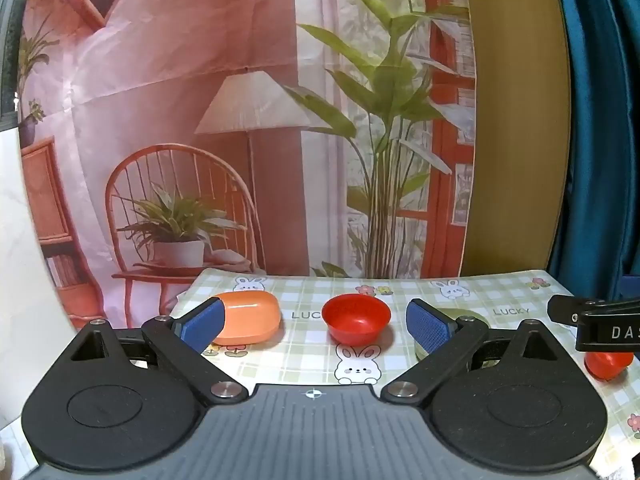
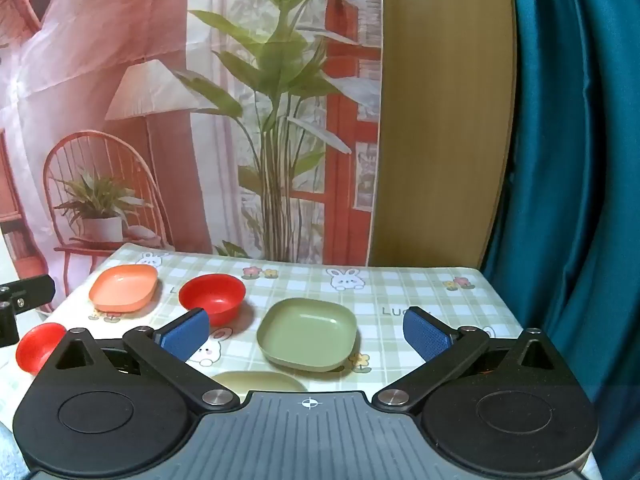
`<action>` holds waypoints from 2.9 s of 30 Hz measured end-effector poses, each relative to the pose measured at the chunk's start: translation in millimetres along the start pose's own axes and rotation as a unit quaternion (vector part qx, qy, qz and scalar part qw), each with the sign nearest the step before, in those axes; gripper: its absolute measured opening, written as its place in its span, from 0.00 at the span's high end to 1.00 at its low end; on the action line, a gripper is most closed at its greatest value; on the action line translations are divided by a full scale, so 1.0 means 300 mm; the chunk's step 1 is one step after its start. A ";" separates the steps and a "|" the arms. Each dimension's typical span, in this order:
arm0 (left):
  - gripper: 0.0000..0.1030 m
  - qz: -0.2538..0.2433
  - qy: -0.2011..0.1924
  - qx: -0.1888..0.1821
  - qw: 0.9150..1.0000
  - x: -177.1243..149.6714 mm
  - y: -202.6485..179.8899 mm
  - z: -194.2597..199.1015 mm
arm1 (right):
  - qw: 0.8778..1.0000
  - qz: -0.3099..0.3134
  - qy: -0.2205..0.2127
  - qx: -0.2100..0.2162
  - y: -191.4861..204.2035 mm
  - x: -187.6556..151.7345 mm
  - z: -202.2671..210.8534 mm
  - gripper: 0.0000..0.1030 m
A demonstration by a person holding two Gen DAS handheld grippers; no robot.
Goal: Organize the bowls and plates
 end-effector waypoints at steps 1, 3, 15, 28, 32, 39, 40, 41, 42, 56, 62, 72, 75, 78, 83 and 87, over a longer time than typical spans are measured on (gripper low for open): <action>0.04 0.000 0.003 -0.001 1.000 -0.001 -0.001 -0.001 | 1.000 0.000 -0.001 0.000 -0.001 -0.003 0.002 0.00; 0.04 0.002 0.004 -0.001 1.000 0.016 0.001 0.006 | 1.000 -0.002 -0.004 0.000 -0.003 -0.008 0.006 0.00; 0.04 0.004 -0.011 0.002 1.000 0.000 0.005 0.013 | 1.000 -0.002 -0.006 0.000 -0.019 0.010 0.001 0.00; 0.04 -0.003 -0.012 0.000 1.000 -0.003 -0.001 0.017 | 1.000 -0.009 -0.014 -0.001 -0.028 -0.007 0.019 0.00; 0.04 -0.003 -0.011 0.000 1.000 -0.001 0.000 0.017 | 1.000 -0.010 -0.015 -0.001 -0.028 -0.007 0.020 0.00; 0.04 -0.003 -0.011 -0.002 1.000 0.001 0.003 0.019 | 1.000 -0.010 -0.016 -0.002 -0.033 -0.002 0.022 0.00; 0.04 -0.003 -0.011 -0.003 1.000 0.001 0.003 0.019 | 1.000 -0.010 -0.016 -0.002 -0.031 -0.005 0.022 0.00; 0.04 -0.003 -0.012 -0.003 1.000 0.001 0.004 0.020 | 1.000 -0.010 -0.016 -0.002 -0.031 -0.005 0.023 0.00; 0.04 -0.002 -0.012 -0.002 1.000 0.001 0.003 0.020 | 1.000 -0.010 -0.017 -0.002 -0.032 -0.005 0.023 0.00; 0.04 -0.003 -0.012 -0.003 1.000 0.003 -0.002 0.020 | 1.000 -0.009 -0.018 -0.004 -0.027 -0.007 0.024 0.00; 0.04 -0.003 -0.011 -0.003 1.000 0.003 -0.002 0.020 | 1.000 -0.009 -0.018 -0.004 -0.031 -0.003 0.024 0.00; 0.04 -0.003 -0.011 -0.003 1.000 0.005 -0.004 0.018 | 1.000 -0.008 -0.019 -0.005 -0.029 -0.003 0.026 0.00; 0.04 -0.003 -0.011 -0.004 1.000 0.005 -0.006 0.017 | 1.000 -0.009 -0.018 -0.004 -0.026 -0.005 0.026 0.00; 0.04 -0.003 -0.011 -0.004 1.000 0.005 -0.008 0.017 | 1.000 -0.008 -0.018 -0.004 -0.026 -0.005 0.027 0.00; 0.04 -0.002 -0.010 -0.004 1.000 0.003 -0.010 0.016 | 1.000 -0.008 -0.019 -0.004 -0.026 -0.005 0.028 0.00; 0.04 0.002 -0.007 -0.006 1.000 -0.002 -0.012 0.015 | 1.000 -0.008 -0.019 -0.005 -0.024 -0.008 0.028 0.00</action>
Point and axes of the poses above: each gripper's, at about its wrist camera, not at the fingertips, and z roughly against the way its jaws point, y to its left, x to its top, the point moved 1 cm from there along -z, roughly the way its jaws point, and after that the axes turned 10 degrees about z, right-handed, at the moved point
